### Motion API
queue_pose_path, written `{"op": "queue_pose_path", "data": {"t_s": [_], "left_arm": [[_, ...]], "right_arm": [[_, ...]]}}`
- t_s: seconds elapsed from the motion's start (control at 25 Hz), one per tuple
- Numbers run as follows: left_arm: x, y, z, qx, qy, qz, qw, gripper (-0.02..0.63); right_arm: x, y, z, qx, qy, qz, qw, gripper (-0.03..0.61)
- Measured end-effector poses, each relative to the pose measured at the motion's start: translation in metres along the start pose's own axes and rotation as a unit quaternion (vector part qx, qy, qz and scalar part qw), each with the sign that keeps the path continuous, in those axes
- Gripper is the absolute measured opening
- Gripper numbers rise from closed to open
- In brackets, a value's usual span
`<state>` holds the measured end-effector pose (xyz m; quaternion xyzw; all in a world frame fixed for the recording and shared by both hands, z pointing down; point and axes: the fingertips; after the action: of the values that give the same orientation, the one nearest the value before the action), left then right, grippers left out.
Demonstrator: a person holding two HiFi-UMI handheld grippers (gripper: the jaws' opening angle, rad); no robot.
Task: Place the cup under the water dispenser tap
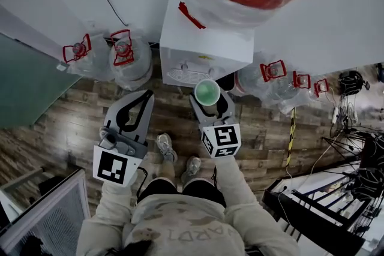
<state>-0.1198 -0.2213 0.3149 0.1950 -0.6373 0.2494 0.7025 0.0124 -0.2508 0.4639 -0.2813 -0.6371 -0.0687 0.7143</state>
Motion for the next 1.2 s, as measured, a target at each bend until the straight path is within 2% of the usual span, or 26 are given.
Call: {"op": "queue_pose_path", "data": {"t_s": [0.52, 0.88, 1.2], "left_arm": [[0.067, 0.000, 0.032, 0.000, 0.002, 0.030, 0.9996, 0.005], [0.111, 0.007, 0.042, 0.006, 0.003, 0.047, 0.9989, 0.005], [0.137, 0.013, 0.058, -0.008, 0.005, 0.051, 0.9987, 0.005]], "right_arm": [[0.101, -0.068, 0.006, 0.000, -0.013, 0.045, 0.999, 0.310], [0.170, -0.103, 0.001, 0.015, -0.022, 0.078, 0.997, 0.310], [0.217, -0.135, -0.014, 0.035, -0.026, 0.101, 0.994, 0.310]]}}
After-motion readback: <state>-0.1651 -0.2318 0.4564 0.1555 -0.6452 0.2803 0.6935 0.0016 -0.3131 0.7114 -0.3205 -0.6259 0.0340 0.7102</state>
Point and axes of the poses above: the fingertips, and each gripper's own axes: y backward along the fingers, z to its left, x out of its underside, and after that the axes turned 8 degrees about y, right-handed
